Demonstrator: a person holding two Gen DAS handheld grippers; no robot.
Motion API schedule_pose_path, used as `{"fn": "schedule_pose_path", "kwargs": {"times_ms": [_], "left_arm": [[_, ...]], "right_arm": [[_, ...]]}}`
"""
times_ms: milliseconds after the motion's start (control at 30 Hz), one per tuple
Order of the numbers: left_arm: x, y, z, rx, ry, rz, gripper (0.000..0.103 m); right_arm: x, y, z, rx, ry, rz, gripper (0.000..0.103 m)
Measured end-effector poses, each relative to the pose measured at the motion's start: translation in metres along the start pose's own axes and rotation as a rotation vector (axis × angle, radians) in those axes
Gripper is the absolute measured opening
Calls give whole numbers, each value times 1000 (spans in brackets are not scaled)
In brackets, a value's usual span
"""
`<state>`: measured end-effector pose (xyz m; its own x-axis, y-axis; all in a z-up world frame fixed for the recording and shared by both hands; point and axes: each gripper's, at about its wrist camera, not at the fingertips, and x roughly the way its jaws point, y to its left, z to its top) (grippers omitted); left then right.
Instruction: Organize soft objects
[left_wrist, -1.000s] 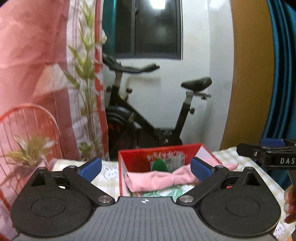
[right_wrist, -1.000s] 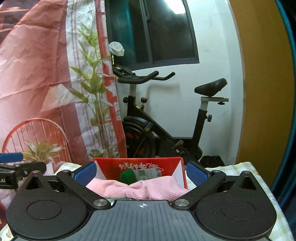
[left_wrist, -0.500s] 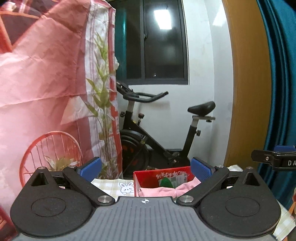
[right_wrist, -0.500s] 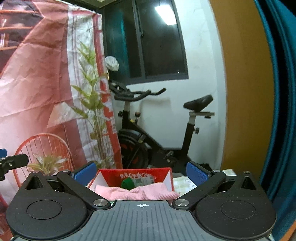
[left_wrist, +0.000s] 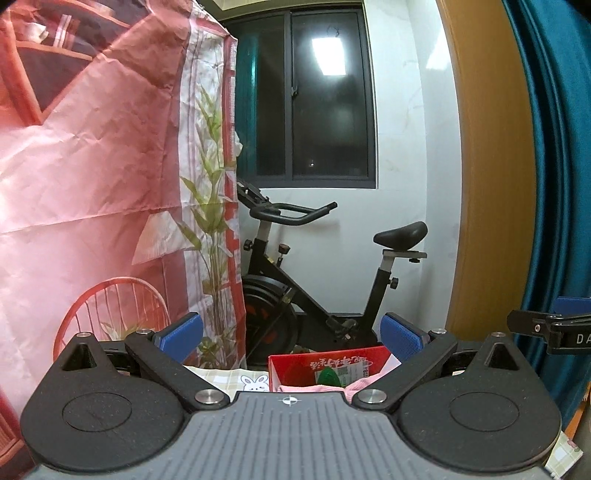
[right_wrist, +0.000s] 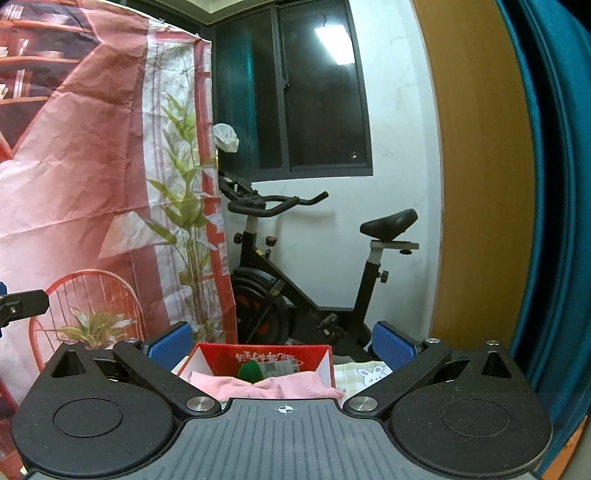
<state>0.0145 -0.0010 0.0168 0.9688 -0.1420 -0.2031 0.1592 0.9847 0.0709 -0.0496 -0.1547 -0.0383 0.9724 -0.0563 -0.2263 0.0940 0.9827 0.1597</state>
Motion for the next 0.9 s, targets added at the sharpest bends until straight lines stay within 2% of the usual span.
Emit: {"fn": "schedule_pose_path", "kwargs": {"times_ms": [433, 900], "left_arm": [[7, 8, -5, -36, 39, 2, 103], [5, 13, -8, -58, 45, -4, 103]], "right_arm": [[-3, -5, 0, -1, 5, -2, 103], [0, -4, -1, -9, 13, 5, 103]]}}
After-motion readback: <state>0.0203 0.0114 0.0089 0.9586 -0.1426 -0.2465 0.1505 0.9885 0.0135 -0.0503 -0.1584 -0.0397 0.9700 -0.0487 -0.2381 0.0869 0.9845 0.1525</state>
